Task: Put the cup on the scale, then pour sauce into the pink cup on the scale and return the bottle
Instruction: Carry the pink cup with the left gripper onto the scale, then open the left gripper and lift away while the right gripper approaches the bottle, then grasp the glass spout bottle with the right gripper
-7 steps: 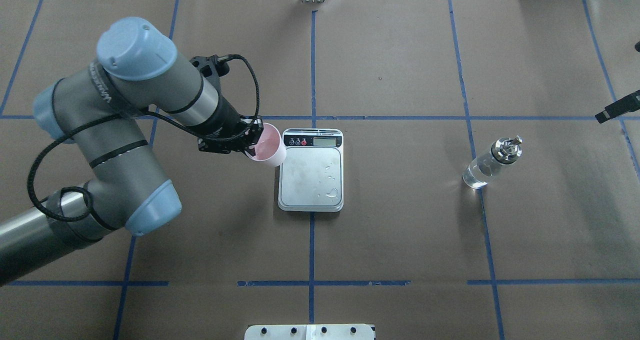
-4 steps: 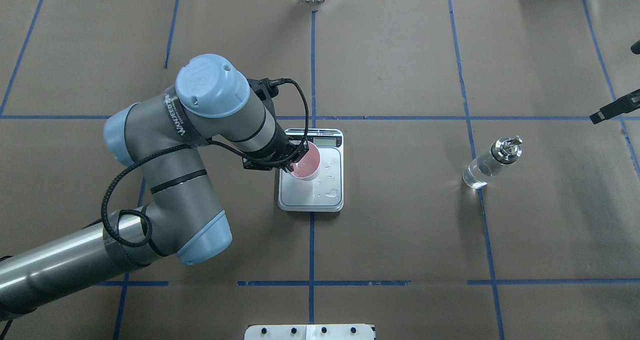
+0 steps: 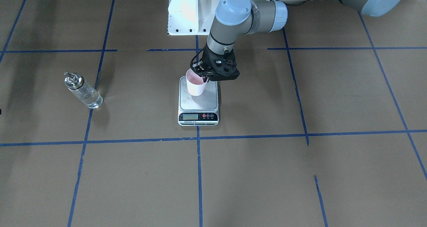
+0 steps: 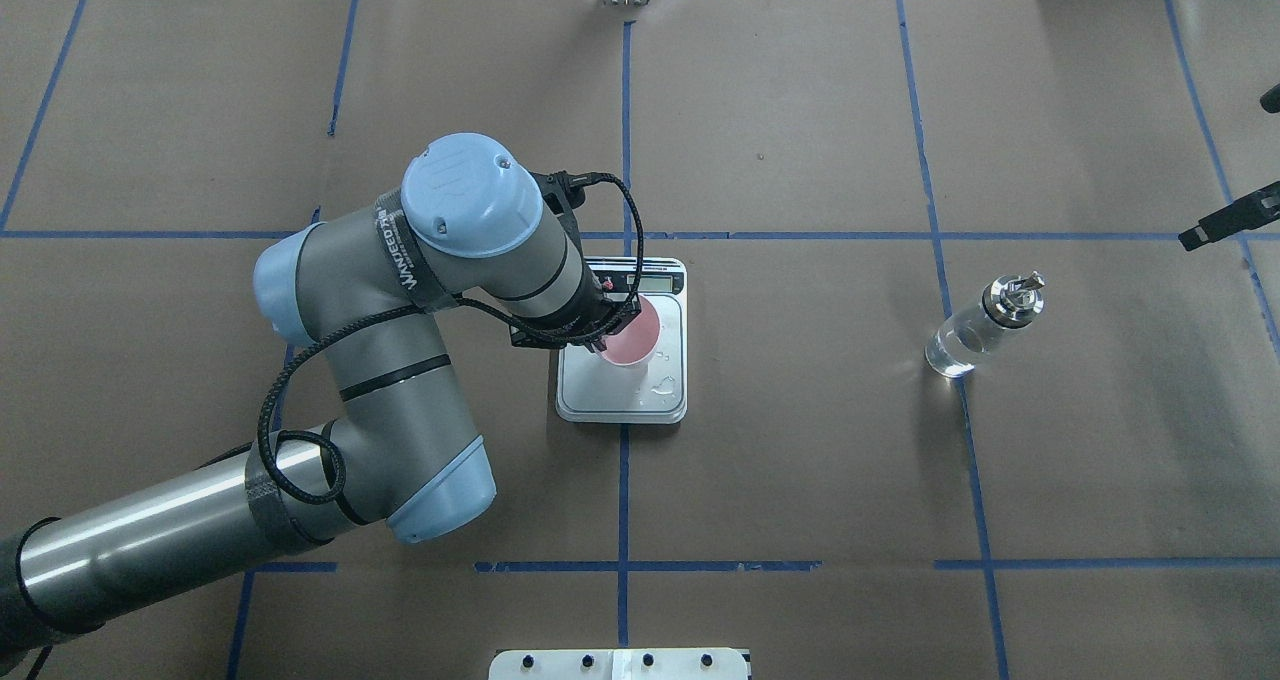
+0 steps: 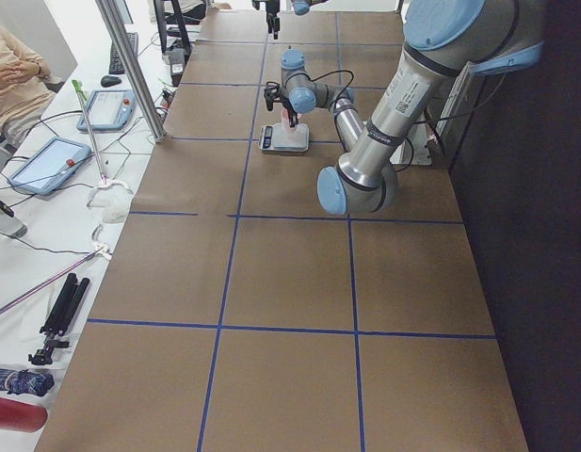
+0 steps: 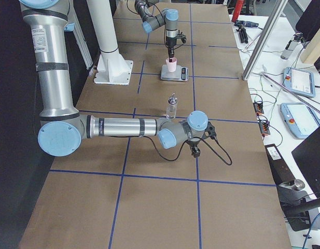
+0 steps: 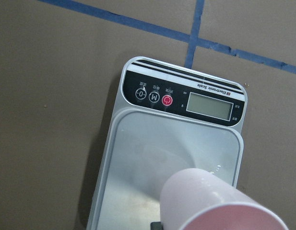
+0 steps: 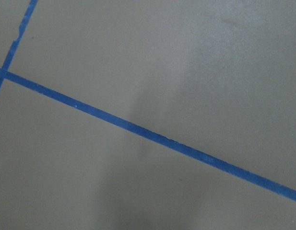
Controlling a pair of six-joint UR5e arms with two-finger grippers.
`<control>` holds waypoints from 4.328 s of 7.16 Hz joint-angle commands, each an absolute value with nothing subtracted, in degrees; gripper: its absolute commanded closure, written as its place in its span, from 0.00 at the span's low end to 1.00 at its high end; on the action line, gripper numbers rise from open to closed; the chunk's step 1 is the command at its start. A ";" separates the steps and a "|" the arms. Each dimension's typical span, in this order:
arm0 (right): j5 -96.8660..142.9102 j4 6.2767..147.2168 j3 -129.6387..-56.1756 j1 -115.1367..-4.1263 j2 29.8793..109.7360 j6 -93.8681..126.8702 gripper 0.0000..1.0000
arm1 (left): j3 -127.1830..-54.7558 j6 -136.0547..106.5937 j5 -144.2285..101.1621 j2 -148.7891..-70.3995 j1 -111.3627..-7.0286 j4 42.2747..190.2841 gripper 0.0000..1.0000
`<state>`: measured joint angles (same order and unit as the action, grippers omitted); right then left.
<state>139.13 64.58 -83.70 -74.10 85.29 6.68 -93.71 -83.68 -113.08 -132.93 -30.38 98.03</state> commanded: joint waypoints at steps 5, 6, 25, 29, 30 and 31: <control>139.22 58.15 -84.46 -72.87 85.77 10.77 0.00 | -108.65 -83.32 -113.03 -127.13 -31.55 97.65 0.43; 138.09 46.61 -84.55 -69.03 88.22 21.25 0.00 | -112.98 -83.32 -113.03 -124.57 -31.90 97.73 0.43; 77.41 11.07 -102.13 -23.16 110.92 56.51 0.04 | -112.41 -80.42 -112.59 -124.28 -38.94 98.17 0.38; 42.53 18.35 -105.90 -0.84 110.05 58.00 0.06 | -112.50 -80.51 -112.67 -124.19 -39.02 98.09 0.37; 41.23 20.46 -107.56 -0.79 109.95 58.09 0.06 | -112.50 -80.42 -112.59 -124.10 -39.28 98.09 0.37; 38.44 22.74 -108.88 -0.79 109.60 58.10 0.06 | -112.50 -80.42 -112.41 -124.01 -39.46 98.09 0.35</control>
